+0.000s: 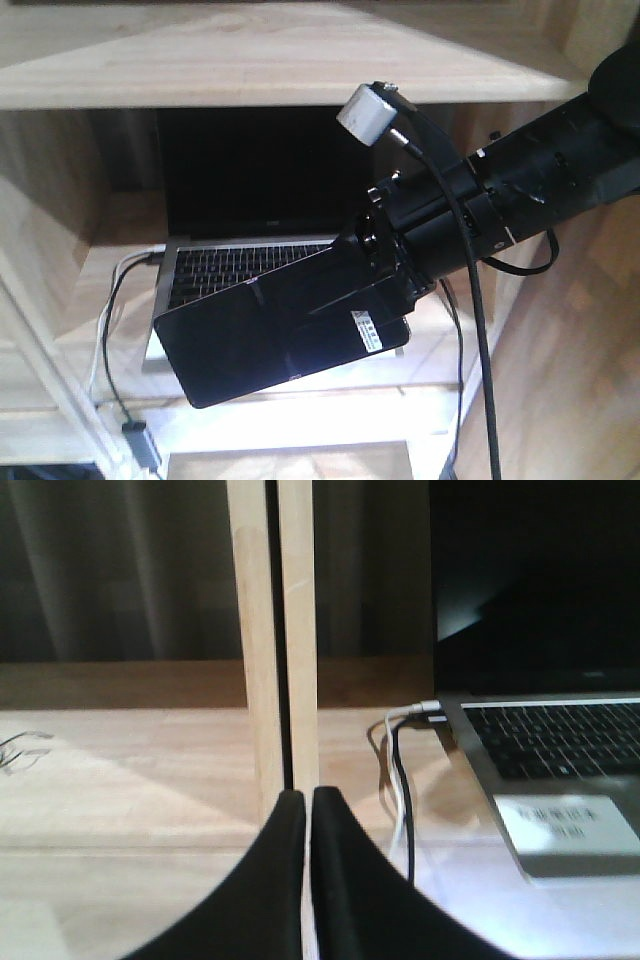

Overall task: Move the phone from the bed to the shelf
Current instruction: 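Hold the phone while the base drives up to the wooden shelf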

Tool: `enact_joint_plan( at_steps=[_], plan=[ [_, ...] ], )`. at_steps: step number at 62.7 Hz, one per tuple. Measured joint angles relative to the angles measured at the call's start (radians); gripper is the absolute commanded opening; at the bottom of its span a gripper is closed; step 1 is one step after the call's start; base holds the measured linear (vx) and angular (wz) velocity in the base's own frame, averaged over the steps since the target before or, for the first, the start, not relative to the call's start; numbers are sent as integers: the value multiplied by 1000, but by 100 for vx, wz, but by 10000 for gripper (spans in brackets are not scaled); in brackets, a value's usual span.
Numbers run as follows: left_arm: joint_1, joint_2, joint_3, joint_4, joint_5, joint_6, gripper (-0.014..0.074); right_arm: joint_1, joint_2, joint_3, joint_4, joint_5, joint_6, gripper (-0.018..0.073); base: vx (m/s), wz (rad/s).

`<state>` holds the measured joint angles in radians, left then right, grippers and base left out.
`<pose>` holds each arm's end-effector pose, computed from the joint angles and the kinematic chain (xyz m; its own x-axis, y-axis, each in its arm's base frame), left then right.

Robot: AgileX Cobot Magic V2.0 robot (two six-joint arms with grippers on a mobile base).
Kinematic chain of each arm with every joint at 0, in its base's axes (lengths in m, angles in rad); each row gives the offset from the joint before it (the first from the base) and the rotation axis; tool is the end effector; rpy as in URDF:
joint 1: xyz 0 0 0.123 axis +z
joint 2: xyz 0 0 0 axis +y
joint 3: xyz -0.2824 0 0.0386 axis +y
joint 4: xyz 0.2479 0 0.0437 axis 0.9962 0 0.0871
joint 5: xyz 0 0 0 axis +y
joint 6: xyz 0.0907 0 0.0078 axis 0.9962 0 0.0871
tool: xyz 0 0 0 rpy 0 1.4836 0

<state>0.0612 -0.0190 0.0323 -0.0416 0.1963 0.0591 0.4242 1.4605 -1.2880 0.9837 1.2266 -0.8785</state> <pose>0.0557 0.0027 0.1854 -0.1227 0.0108 -0.9924 -0.0509 0.9986 0.0172 0.2308 0.1825 0.3585 -0.5029 -0.4983 -0.7062 -0.8625 0.2358 0.4479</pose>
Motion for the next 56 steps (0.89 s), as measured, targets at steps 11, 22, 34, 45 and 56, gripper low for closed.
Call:
enact_joint_plan(
  at_steps=[11,22,34,45,56],
  plan=[
    [0,0,0,0,0,0,1,0,0,0,0,0,0,-2,13,2],
    [0,0,0,0,0,0,1,0,0,0,0,0,0,-2,4,3],
    [0,0,0,0,0,0,1,0,0,0,0,1,0,-2,0,0],
    [0,0,0,0,0,0,1,0,0,0,0,1,0,-2,0,0],
    [0,0,0,0,0,0,1,0,0,0,0,1,0,-2,0,0]
  ],
)
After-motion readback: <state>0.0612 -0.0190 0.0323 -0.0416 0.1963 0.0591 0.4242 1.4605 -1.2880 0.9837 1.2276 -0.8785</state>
